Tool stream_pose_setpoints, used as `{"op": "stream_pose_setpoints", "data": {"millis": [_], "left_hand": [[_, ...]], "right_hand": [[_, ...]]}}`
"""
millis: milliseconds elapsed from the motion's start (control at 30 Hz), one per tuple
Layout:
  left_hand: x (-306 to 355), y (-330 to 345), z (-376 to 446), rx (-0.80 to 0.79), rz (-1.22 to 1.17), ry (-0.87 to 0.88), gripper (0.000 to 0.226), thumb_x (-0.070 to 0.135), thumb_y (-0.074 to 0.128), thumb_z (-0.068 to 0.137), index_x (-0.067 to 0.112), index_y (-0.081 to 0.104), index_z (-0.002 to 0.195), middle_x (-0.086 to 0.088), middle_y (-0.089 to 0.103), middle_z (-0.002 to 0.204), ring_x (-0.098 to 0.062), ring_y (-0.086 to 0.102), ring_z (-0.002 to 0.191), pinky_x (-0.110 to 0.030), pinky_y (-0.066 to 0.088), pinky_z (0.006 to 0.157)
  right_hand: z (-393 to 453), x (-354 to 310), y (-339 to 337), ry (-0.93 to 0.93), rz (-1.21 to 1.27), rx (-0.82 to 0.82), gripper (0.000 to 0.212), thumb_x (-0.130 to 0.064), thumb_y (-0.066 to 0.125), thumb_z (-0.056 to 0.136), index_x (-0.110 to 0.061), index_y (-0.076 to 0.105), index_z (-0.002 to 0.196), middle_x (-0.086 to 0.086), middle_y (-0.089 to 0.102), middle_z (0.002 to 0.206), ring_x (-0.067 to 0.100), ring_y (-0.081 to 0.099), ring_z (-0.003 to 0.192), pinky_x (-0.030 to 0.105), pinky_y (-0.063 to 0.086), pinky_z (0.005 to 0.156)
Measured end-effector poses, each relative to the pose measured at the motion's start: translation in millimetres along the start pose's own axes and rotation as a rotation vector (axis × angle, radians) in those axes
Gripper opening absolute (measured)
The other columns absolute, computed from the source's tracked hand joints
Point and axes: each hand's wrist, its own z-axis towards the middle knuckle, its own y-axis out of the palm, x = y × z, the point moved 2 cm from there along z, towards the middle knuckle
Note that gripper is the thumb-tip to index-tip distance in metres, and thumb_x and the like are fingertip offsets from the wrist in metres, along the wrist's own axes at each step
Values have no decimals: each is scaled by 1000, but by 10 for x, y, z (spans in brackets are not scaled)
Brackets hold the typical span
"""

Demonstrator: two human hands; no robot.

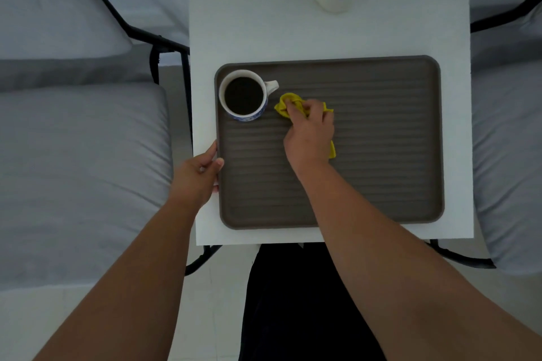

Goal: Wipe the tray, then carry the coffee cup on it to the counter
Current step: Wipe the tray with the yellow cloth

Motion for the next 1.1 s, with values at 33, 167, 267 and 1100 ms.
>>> {"op": "stream_pose_setpoints", "data": {"millis": [33,167,267,1100], "left_hand": [[-6,-1,4,2,-1,-1,43,13,52,97,26,49,137,17,64,98,-8,66,84,-24,58,73],[-23,-17,31,3,-10,-15,42,15,54,96,29,52,135,16,65,100,-15,67,92,-39,58,82],[-42,-25,41,2,-5,-9,41,17,55,96,32,53,134,13,67,103,-19,67,96,-44,56,86],[-84,38,63,17,27,11,39,19,55,96,45,53,125,12,67,105,-5,68,80,-34,57,82]], "right_hand": [[55,-10,5,-12,-11,-23,50,-5,56,75,-21,66,121,18,57,119,41,51,92,45,44,81],[305,90,-37,-49,-71,-39,54,-5,55,79,-25,59,129,17,50,131,42,46,105,44,40,92],[452,290,-104,73,-126,-25,56,-10,51,83,-31,51,135,12,43,137,38,42,111,41,36,99],[444,1442,-714,416,-298,-85,72,-12,53,84,-16,22,149,28,24,146,47,28,128,49,20,112]]}}
